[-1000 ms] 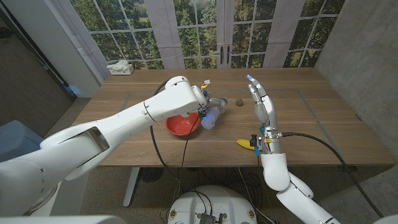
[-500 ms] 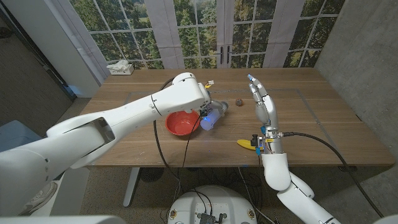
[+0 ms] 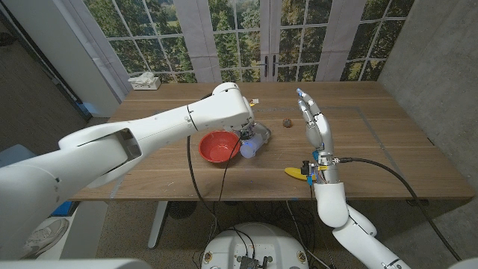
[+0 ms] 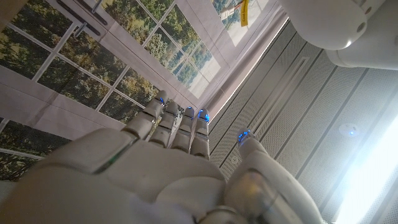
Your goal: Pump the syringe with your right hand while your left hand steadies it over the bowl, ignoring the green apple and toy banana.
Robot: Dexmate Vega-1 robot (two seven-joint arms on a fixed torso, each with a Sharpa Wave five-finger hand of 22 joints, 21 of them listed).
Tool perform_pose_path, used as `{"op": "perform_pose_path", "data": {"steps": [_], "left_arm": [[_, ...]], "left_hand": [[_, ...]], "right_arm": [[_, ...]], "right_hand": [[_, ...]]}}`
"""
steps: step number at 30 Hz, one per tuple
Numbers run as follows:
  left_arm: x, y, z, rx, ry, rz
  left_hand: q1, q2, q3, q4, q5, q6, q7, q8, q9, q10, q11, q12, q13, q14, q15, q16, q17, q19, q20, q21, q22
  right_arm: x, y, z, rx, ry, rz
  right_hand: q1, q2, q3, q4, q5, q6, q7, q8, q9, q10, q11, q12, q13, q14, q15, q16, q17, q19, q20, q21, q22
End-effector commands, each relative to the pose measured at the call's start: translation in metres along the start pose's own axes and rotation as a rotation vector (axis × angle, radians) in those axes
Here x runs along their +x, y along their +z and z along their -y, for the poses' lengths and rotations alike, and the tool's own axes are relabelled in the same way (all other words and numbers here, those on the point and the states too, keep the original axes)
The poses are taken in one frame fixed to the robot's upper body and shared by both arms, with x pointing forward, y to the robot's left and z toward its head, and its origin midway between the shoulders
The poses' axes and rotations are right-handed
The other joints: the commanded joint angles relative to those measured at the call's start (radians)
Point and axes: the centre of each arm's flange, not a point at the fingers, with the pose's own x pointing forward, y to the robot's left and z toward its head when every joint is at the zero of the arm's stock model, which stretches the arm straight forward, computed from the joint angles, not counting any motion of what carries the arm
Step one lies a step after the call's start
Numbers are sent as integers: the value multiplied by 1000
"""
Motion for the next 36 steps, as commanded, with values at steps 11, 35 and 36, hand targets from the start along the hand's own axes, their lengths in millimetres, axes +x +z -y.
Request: {"op": "perform_pose_path", "data": {"steps": [11, 35, 36], "left_arm": [[-1, -4, -3, -35, -13, 81], [-18, -19, -8, -208, 90, 283], [-18, -19, -8, -208, 90, 284]], "left_hand": [[-199, -100, -9, 71, -24, -205, 4, -104, -113, -349, 7, -17, -7, -218, -54, -97, 11, 43, -50, -207, -14], [-524, -22, -90, 90, -11, -623, -139, -101, -211, -905, 86, -22, -11, -909, 221, -121, -22, -524, 307, -817, -6], [-531, -16, -90, 89, -11, -633, -144, -100, -211, -920, 84, -22, -11, -929, 219, -122, -22, -547, 308, -836, -6]], "right_arm": [[2, 2, -4, -22, 4, 30], [7, -4, -5, -15, 2, 16], [7, -4, -5, -15, 2, 16]], "right_hand": [[-1, 11, 2, -9, -1, 13, 1, 2, 4, 15, 1, 6, 7, 20, -53, 12, 5, 10, 1, -3, 6], [-1, 10, 2, -13, -3, 14, 0, 0, 4, 17, 1, 4, 8, 27, -51, 17, 10, 13, 3, -5, 7], [-1, 10, 2, -13, -3, 14, 0, 0, 4, 18, 1, 4, 8, 26, -53, 17, 10, 13, 2, -5, 7]]}}
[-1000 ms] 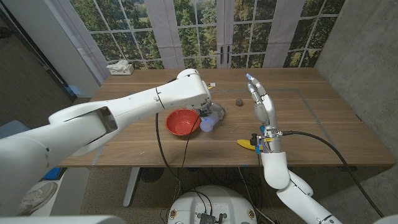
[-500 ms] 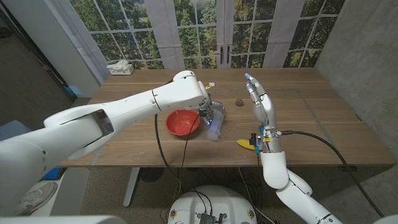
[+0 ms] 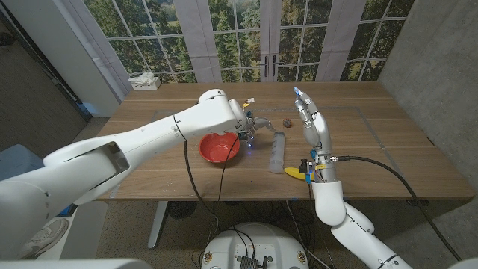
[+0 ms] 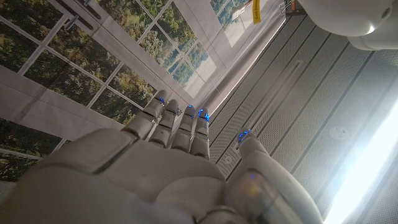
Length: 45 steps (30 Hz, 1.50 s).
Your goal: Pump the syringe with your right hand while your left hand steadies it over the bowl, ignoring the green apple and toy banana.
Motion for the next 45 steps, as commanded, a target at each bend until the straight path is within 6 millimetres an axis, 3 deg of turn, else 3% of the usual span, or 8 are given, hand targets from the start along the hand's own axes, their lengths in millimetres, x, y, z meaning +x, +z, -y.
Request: {"op": "perform_pose_path", "data": {"steps": [1, 5, 10, 15, 25, 29, 32, 45], "left_arm": [[-14, -10, -6, -129, 85, 147], [-18, -15, -8, -182, 120, 196], [-19, -22, -10, -230, 136, 289], [-23, -31, -12, -309, 229, 395], [-29, -45, -17, -410, 301, 506], [-30, -51, -18, -448, 327, 556], [-32, -56, -19, -477, 334, 579], [-35, -78, -27, -581, 353, 745]], "left_hand": [[-54, 35, -5, 4, 9, -70, -42, 2, 2, -94, -7, 3, 3, -109, 11, 1, 1, -127, -3, -112, 4], [-85, 62, -7, 5, 11, -110, -60, 3, 1, -150, -17, 5, 3, -198, 17, -2, 1, -219, -14, -188, 5], [-147, 145, -4, 13, 15, -146, -59, 10, -1, -232, -25, 9, 3, -424, 21, -5, -2, -463, -90, -358, 8], [-162, 172, 1, 24, 17, -188, -67, 1, -1, -285, -32, 2, 3, -472, 21, -1, -1, -497, -93, -370, 9], [-195, 191, -1, 47, 18, -280, -104, -2, -3, -415, -80, -1, 2, -596, 2, -2, 2, -600, -110, -380, 10], [-209, 193, -6, 62, 19, -288, -109, 0, -4, -432, -90, 1, 1, -618, -13, -1, 5, -620, -124, -380, 11], [-219, 196, -10, 75, 20, -298, -111, 0, -4, -442, -98, 2, 1, -632, -22, 1, 7, -634, -131, -380, 11], [-243, 193, -39, 143, 28, -271, -123, 13, -6, -417, -121, 21, -1, -627, -72, 17, 9, -625, -167, -362, 11]], "right_arm": [[3, -4, -1, 6, -3, -13], [4, -7, -1, 26, -1, -18], [7, -9, 0, 69, 16, -44], [11, -15, 2, 131, 39, -86], [20, -25, 3, 205, 82, -131], [23, -30, 3, 247, 95, -157], [25, -34, 3, 261, 102, -165], [36, -50, 1, 363, 144, -216]], "right_hand": [[-2, 10, 2, -2, -3, 9, 2, 0, 4, 8, 1, 5, 3, 7, -56, 2, 4, 6, -5, -5, 2], [-2, 10, 2, -3, -3, 11, 2, 0, 4, 4, 1, 3, 4, -1, -59, -1, 5, 4, -6, -6, 2], [-5, 8, 0, -5, -3, 24, 0, 3, 4, -13, 0, -6, 4, -24, -54, -9, 6, 6, -45, -7, 2], [-11, 2, -5, -4, -4, 23, -1, 1, 4, -25, 7, -10, 4, -35, -45, -15, 6, 10, -45, -7, 2], [-33, -20, -23, -3, -6, 3, 1, -9, 4, -51, 8, -20, 3, -63, -36, -32, 1, 2, -44, -13, 2], [-46, -30, -34, -5, -5, -26, 58, -17, 2, -61, 9, -23, 1, -73, -37, -42, -5, 0, -50, -16, 1], [-54, -35, -40, -5, -5, -39, 78, -20, 2, -70, 11, -25, 0, -81, -40, -49, -8, -2, -52, -18, 1], [-71, -46, -50, -5, -3, -57, 71, -20, 0, -88, 11, -30, -1, -99, -43, -66, -18, -19, -57, -26, -1]]}}
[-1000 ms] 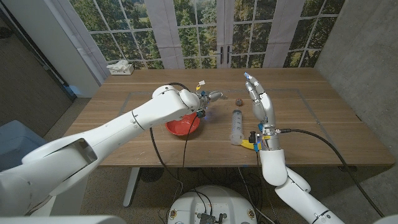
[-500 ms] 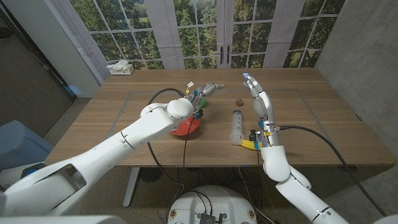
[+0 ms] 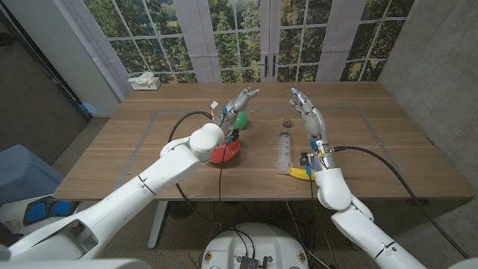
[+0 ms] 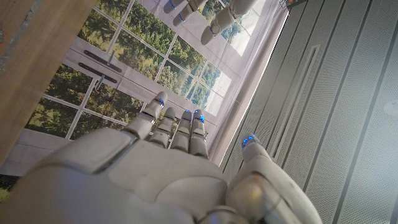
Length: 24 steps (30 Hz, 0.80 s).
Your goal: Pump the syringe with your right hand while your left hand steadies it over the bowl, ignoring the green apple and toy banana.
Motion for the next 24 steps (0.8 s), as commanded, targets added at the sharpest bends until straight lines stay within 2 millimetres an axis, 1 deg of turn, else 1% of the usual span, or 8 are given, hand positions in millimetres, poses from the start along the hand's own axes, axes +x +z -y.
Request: {"op": "perform_pose_path", "data": {"steps": [1, 5, 7, 9, 11, 14, 18, 24], "left_arm": [[-13, -11, -20, -123, 38, 161], [-14, -15, -26, -161, 24, 200], [-14, -16, -30, -171, 18, 208], [-15, -18, -34, -190, 12, 231], [-17, -19, -39, -184, 23, 255], [-22, -20, -45, -194, 54, 277], [-27, -23, -51, -212, 76, 292], [-37, -29, -60, -237, 91, 319]], "left_hand": [[-9, 66, -5, 22, 9, -58, -7, 8, -2, -164, -12, 10, -1, -183, -21, 13, 1, -91, -23, 13, 2], [-3, 61, -13, 41, 15, -36, -9, 12, -3, -145, -25, 14, -2, -158, -46, 19, -2, -71, -38, 18, 1], [-2, 60, -14, 44, 16, -28, -11, 13, -4, -142, -27, 14, -2, -158, -48, 18, -3, -66, -42, 20, 0], [1, 59, -15, 48, 18, -15, -17, 16, -4, -126, -34, 19, -3, -154, -51, 17, -4, -58, -46, 21, 0], [6, 66, -13, 53, 21, 3, -40, 18, -5, -112, -33, 21, -3, -143, -55, 17, -7, -54, -42, 20, 0], [11, 72, -9, 58, 24, 15, -43, 17, -5, -94, -44, 24, -4, -129, -62, 19, -9, -43, -46, 22, -1], [16, 72, -7, 60, 26, 29, -40, 16, -6, -74, -57, 26, -4, -108, -74, 20, -11, -17, -57, 28, -1], [23, 68, -4, 58, 28, 49, -11, 14, -6, -49, -78, 26, -5, -86, -94, 18, -14, 9, -76, 29, -2]], "right_arm": [[12, -13, 4, 97, 40, -52], [15, -17, 6, 120, 54, -80], [16, -18, 6, 130, 54, -81], [17, -19, 7, 136, 53, -80], [18, -20, 9, 134, 46, -77], [21, -22, 11, 144, 44, -81], [22, -27, 12, 181, 36, -91], [25, -34, 13, 229, 23, -113]], "right_hand": [[-13, -14, -7, 2, 1, -15, -11, -2, 2, -8, 0, -3, 1, -10, -41, -7, -3, -4, -1, -5, 2], [-24, -20, -14, 4, 2, -28, -19, -3, 1, -18, -4, -5, 0, -23, -40, -16, -8, -26, 7, -13, 1], [-29, -22, -17, 3, 2, -31, -20, -1, 1, -18, -4, -3, -1, -27, -40, -20, -11, -44, 25, -19, 1], [-30, -24, -18, 1, 3, -34, -23, -1, 1, -19, -4, -3, -1, -33, -35, -25, -14, -52, 34, -21, 1], [-31, -25, -19, 0, 3, -34, -23, -1, 0, -19, -5, -3, -2, -35, -35, -26, -15, -54, 34, -22, 1], [-31, -26, -20, -1, 3, -35, -22, -1, 0, -19, -4, -2, -2, -33, -34, -26, -16, -53, 34, -21, 1], [-31, -26, -20, -3, 4, -35, -20, 1, 0, -17, -4, -1, -2, -31, -32, -27, -18, -52, 30, -19, 1], [-31, -26, -22, -7, 5, -36, -16, 2, 0, -13, 5, 1, -3, -27, -27, -28, -23, -48, 27, -16, 1]]}}
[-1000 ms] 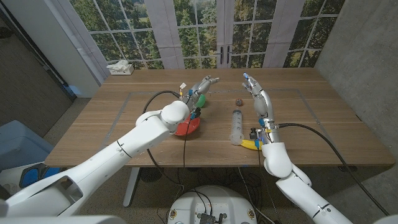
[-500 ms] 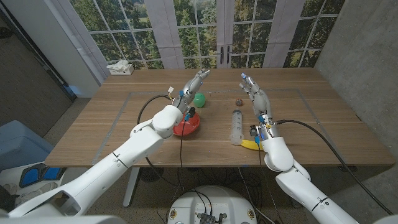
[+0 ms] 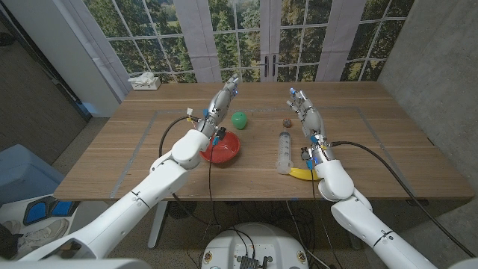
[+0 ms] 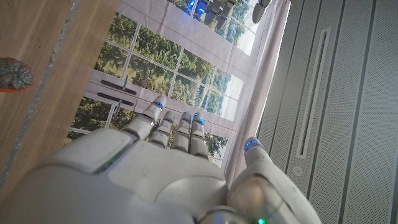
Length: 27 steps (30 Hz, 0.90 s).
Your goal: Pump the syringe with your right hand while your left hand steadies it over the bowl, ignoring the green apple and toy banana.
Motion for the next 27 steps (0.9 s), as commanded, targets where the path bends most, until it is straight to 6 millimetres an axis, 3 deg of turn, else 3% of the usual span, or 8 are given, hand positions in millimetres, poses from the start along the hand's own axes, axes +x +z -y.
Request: {"op": "perform_pose_path", "data": {"steps": [1, 14, 27], "left_arm": [[-20, -2, -24, -40, 50, 72], [-37, -11, -58, -72, 87, 74], [-39, -27, -88, -124, 144, 29]], "left_hand": [[13, 65, 8, 3, 5, 10, 15, 3, 3, -49, -17, 7, 0, -85, -15, 2, -2, 12, -15, 7, 1], [21, 64, 13, -5, 6, 29, 26, 3, 3, -26, -21, 6, 0, -62, -28, 0, -4, 40, -24, 9, 1], [27, 76, 22, -6, 8, 41, 32, 1, 2, -14, -18, 3, 0, -51, -30, -3, -4, 50, -32, 6, 1]], "right_arm": [[7, -10, 5, 86, -12, -30], [18, -22, -1, 178, -30, -61], [27, -23, 26, 282, -150, -8]], "right_hand": [[-1, 5, -1, -4, 5, -3, 7, 2, 0, -1, 10, 4, 2, 7, -25, -2, 0, 4, -8, 6, 0], [-4, 2, -5, -9, 5, -5, 9, 3, 0, -2, 18, 5, 1, 13, -21, -2, -5, 16, -14, 11, 0], [-8, 1, -9, -13, 5, 2, 14, 8, 0, 10, 28, 10, 1, 23, -23, -1, -11, 23, -16, 14, 0]]}}
